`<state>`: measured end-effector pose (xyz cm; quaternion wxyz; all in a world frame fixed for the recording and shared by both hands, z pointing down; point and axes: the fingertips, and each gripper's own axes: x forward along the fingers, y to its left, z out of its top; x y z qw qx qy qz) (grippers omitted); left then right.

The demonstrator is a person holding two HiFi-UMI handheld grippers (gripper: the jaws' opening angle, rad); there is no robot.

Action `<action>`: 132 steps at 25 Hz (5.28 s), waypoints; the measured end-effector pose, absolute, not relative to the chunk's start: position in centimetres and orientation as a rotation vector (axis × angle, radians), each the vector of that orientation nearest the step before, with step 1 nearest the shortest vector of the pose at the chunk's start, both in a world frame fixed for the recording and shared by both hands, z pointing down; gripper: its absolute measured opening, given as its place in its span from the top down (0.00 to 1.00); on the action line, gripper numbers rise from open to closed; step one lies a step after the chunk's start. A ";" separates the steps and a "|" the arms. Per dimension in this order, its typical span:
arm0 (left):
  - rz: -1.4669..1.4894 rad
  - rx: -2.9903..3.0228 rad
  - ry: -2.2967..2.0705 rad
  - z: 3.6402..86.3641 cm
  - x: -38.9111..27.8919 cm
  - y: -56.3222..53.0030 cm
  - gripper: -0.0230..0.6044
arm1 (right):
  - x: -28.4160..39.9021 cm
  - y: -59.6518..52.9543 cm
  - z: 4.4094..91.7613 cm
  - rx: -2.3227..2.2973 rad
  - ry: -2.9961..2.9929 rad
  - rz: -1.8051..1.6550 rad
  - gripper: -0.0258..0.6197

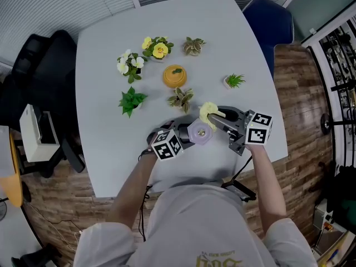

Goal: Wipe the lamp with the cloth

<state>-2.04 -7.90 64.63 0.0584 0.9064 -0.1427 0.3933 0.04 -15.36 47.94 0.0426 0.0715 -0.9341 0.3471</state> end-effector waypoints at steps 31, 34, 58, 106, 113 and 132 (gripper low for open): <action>1.193 2.747 -0.432 64.5 -2.0 -7.9 0.49 | -1.0 -15.2 50.3 0.064 -2.797 1.342 0.80; 1.193 2.748 -0.431 64.5 -2.0 -7.8 0.49 | -1.2 -15.0 50.5 0.054 -2.791 1.342 0.80; 1.195 2.743 -0.429 64.6 -2.0 -7.9 0.49 | -1.0 -14.3 53.7 0.145 -2.685 1.218 0.80; 1.199 2.731 -0.424 64.7 -2.0 -7.8 0.49 | 2.8 -11.6 50.0 0.227 -2.846 1.459 0.81; 1.201 2.729 -0.424 64.7 -2.0 -7.8 0.49 | 3.0 -11.2 49.5 0.193 -2.866 1.486 0.81; 1.202 2.728 -0.427 64.8 -2.0 -7.9 0.49 | 2.7 -10.5 51.9 0.233 -2.775 1.442 0.81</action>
